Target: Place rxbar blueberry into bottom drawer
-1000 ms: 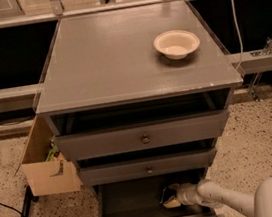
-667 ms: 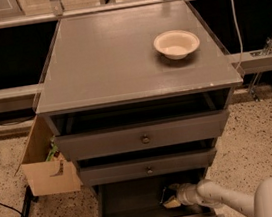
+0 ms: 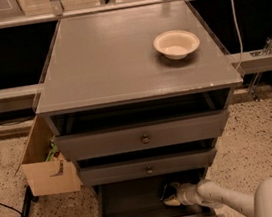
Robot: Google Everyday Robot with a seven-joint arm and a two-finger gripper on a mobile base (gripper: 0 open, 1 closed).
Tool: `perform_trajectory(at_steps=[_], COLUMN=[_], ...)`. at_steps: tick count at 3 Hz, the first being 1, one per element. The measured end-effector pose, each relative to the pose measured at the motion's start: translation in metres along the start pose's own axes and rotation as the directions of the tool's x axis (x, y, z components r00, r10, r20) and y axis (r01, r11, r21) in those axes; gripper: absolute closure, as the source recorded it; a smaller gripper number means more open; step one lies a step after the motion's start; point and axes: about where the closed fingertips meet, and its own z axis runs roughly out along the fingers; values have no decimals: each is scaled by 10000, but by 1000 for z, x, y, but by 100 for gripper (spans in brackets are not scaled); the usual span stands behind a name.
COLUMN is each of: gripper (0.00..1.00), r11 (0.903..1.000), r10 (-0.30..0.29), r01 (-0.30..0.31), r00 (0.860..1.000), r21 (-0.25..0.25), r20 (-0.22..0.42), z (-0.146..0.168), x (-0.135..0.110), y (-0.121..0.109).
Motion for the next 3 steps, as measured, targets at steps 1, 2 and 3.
perform_trajectory(at_steps=[1,2,3], gripper=[6,0,0], r11=[10000,10000,10000], r10=[0,0,0], r01=[0,0,0], r00=[10000,10000,10000], r21=[0,-2,-2], r20=[0,0,0], z=[0,0,0], x=[0,0,0], y=[0,0,0])
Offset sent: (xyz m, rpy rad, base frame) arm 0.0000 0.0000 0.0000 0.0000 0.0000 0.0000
